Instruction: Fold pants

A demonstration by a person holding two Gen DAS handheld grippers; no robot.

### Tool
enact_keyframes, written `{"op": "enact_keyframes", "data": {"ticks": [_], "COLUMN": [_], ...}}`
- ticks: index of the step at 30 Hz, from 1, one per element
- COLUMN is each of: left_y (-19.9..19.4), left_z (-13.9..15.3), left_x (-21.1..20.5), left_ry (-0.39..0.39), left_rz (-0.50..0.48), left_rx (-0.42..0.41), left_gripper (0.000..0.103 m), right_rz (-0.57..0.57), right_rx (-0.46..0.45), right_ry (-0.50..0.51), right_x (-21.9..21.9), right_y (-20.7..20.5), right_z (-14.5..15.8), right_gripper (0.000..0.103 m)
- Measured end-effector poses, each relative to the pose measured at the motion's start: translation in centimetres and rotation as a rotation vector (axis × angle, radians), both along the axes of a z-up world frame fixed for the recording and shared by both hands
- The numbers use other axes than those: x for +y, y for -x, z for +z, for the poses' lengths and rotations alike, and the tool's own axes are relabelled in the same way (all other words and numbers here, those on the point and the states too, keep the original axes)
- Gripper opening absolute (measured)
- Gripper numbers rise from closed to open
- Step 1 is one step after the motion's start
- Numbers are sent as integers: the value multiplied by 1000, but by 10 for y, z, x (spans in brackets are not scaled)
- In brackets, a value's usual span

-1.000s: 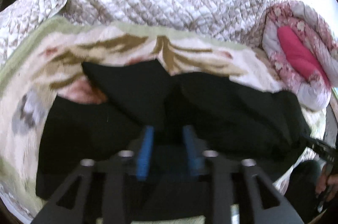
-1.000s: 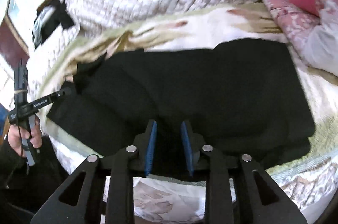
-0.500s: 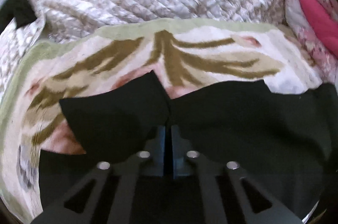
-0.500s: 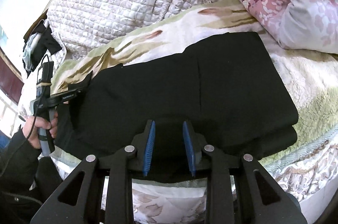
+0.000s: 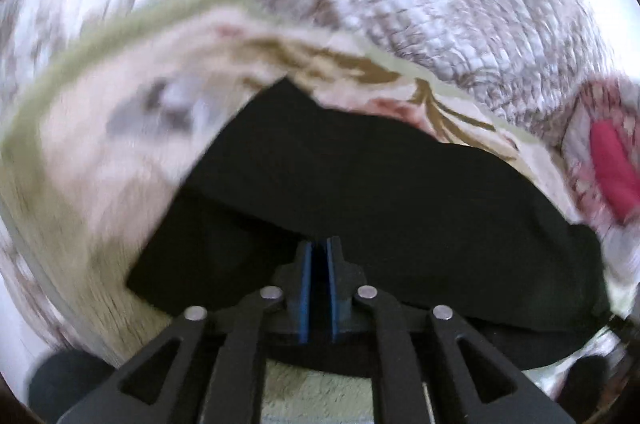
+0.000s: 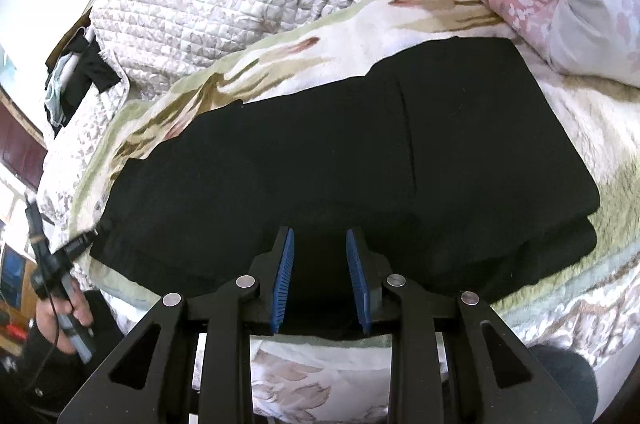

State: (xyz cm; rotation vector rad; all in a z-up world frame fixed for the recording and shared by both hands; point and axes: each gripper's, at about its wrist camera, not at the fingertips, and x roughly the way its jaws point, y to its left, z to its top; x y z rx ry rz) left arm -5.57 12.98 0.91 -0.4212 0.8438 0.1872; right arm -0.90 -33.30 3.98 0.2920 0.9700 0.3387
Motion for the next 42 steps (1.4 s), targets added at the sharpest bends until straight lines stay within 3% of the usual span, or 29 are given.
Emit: {"op": "enact_keyframes", "data": {"ticks": [2, 5, 8, 10, 15, 19, 23, 25, 29, 33, 35, 36, 37, 38, 42], "left_y": [4, 1, 2, 1, -10, -18, -21, -21, -21, -21, -22, -22, -22, -23, -14], "left_z": [-2, -4, -4, -6, -6, -7, -8, -8, -8, -7, -6, -6, -5, -3, 20], "left_x": [4, 11, 14, 13, 17, 18, 17, 20, 22, 22, 21, 21, 21, 21, 22], "left_ry": [37, 105, 152, 156, 128, 112, 71, 73, 76, 82, 80, 79, 79, 82, 81], "left_rz": [13, 19, 31, 33, 48, 58, 63, 67, 64, 59, 56, 53, 51, 50, 48], "left_rx": [-20, -38, -46, -47, -50, -46, -27, -17, -13, -13, -11, -10, -10, -11, -51], "left_gripper": [29, 41, 46, 46, 46, 42, 20, 14, 10, 6, 5, 5, 4, 4, 4], "right_rz": [-16, -44, -82, -115, -187, -241, -301, -349, -392, -454, -472, -480, -485, -484, -452], "right_rx": [0, 3, 13, 21, 50, 61, 20, 10, 4, -51, -35, -18, -10, -7, -55], "right_ry": [-4, -10, -25, -52, -72, -114, -107, -122, -185, -168, -158, -157, -162, -166, -200], "right_x": [-2, -7, -14, -21, -36, -49, -58, -68, -81, -87, -93, -96, -98, -100, -101], "right_y": [5, 10, 14, 16, 17, 14, 14, 14, 10, 9, 3, -1, -4, -6, -3], "right_z": [2, 5, 5, 4, -2, -5, 1, 2, -2, 4, 1, -1, -2, -2, 19], "right_gripper": [28, 28, 33, 52, 52, 52, 52, 52, 52, 52, 52, 48, 28, 16, 10]}}
